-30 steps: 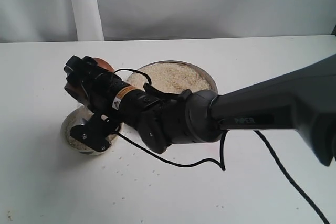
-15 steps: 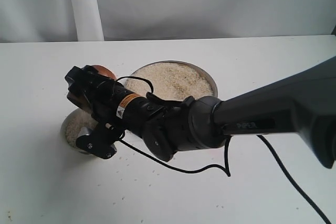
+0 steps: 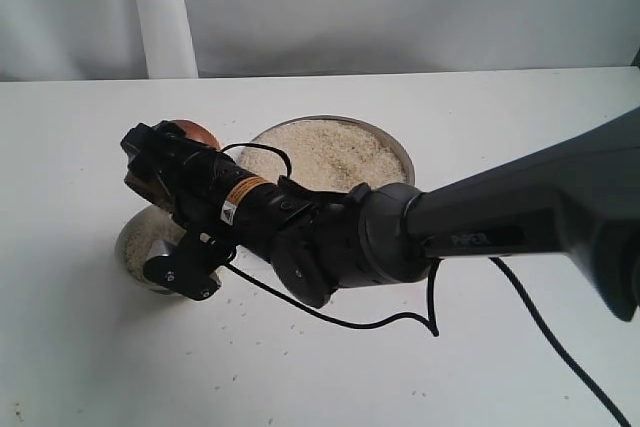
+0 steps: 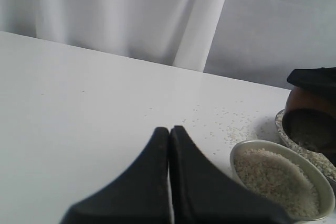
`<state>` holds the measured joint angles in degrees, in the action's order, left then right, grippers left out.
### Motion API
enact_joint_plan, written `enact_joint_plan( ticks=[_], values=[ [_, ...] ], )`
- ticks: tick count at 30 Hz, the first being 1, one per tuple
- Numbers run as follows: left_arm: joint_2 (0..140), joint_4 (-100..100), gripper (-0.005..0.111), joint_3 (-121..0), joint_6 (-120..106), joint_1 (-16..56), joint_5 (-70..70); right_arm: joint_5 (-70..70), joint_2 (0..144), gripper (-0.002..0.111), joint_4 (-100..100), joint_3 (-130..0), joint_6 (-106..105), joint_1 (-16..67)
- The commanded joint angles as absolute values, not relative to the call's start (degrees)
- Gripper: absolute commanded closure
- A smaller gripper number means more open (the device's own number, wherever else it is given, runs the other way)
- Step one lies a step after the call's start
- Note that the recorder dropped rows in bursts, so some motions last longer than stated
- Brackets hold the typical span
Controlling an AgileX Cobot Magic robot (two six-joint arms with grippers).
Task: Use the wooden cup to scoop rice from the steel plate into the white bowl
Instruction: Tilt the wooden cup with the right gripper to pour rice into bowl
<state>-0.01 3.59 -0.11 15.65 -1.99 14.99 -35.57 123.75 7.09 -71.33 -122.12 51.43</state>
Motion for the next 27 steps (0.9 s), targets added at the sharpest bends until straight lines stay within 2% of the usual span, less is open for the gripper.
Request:
enact_joint_plan(
  ticks=[1,5,8,11,27],
  values=[
    [0.0,3.49,0.107,0.0,15.79,-1.74,14.82,-38.71,123.08,0.108,6.02,-71.41,-122.85,51.17],
    [0.0,3.49,0.107,0.0,15.79,-1.74,14.82,-38.81,122.38,0.108,5.55,-71.41,-122.85,51.17],
    [0.0,3.49,0.107,0.0,15.79,-1.74,14.82,-33.23,122.38,0.108,6.6,-71.41,-122.85,51.17],
    [0.0,3.49,0.107,0.0,15.79,-1.74,14.82,-37.25,122.25,0.108,4.95,-71.41,-122.85,51.17],
    [0.0,3.49,0.107,0.0,15.79,-1.74,14.82,-33.81,123.38,0.108,1.62,-71.41,-122.85,50.79]
  ],
)
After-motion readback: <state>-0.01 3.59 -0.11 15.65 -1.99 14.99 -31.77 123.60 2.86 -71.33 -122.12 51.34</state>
